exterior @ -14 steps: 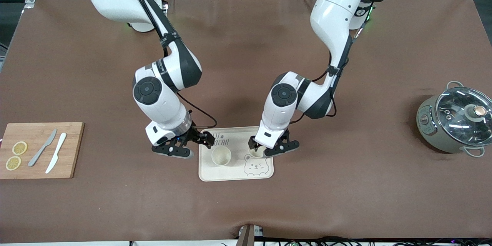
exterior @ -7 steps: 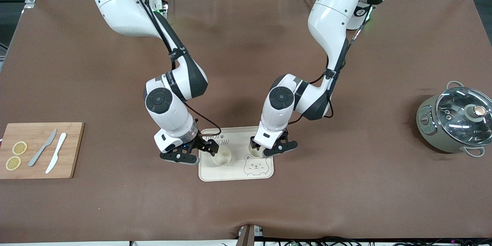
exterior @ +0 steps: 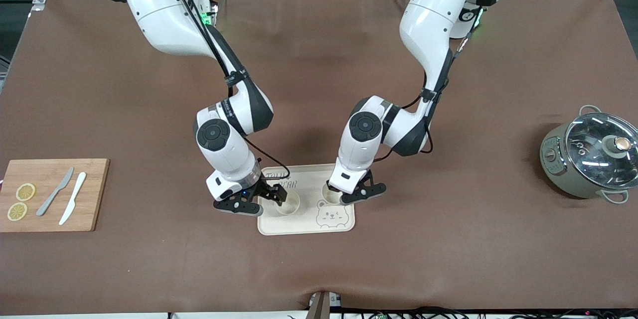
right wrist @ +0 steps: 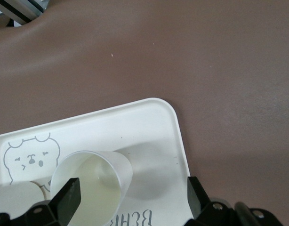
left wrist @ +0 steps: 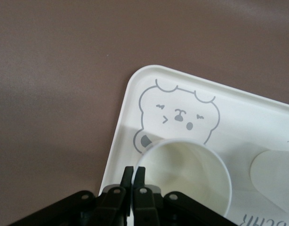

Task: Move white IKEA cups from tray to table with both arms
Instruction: 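Grasp one cup with each gripper by the rim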

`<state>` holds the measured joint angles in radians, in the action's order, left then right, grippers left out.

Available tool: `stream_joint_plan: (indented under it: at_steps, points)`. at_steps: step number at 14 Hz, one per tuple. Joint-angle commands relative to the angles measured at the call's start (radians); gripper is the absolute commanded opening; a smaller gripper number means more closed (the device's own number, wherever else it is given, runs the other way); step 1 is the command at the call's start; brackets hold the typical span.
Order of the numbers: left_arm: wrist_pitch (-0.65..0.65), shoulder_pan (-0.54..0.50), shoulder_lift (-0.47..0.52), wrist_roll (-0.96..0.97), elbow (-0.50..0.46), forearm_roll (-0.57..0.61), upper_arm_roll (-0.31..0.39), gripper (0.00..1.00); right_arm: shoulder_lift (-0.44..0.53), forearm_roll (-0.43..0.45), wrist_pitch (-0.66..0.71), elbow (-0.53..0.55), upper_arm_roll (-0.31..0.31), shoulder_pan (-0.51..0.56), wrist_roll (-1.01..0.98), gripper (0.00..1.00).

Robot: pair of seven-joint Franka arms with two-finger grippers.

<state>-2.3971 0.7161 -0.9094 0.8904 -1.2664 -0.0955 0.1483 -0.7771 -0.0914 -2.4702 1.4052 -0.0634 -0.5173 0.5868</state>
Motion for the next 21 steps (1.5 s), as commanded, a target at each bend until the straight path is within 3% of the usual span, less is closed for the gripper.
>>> stream_joint_plan:
  at_steps: [1,11,14,21]
  points:
    - [0.012,0.005,0.024,0.019,0.005,-0.009,0.016,0.00,-0.031,0.016,-0.006,-0.043,-0.009,-0.009,0.016,1.00]
    - [0.199,-0.020,0.133,0.009,0.005,-0.013,0.129,0.00,-0.108,0.016,-0.075,-0.063,-0.012,-0.024,0.018,1.00]
    - [0.254,-0.078,0.158,-0.010,0.005,-0.010,0.129,0.00,-0.119,0.018,-0.085,-0.064,-0.012,-0.026,0.019,1.00]
    - [0.354,-0.227,0.198,-0.246,0.001,-0.026,0.122,0.00,-0.137,0.045,-0.131,-0.064,-0.012,-0.032,0.018,1.00]
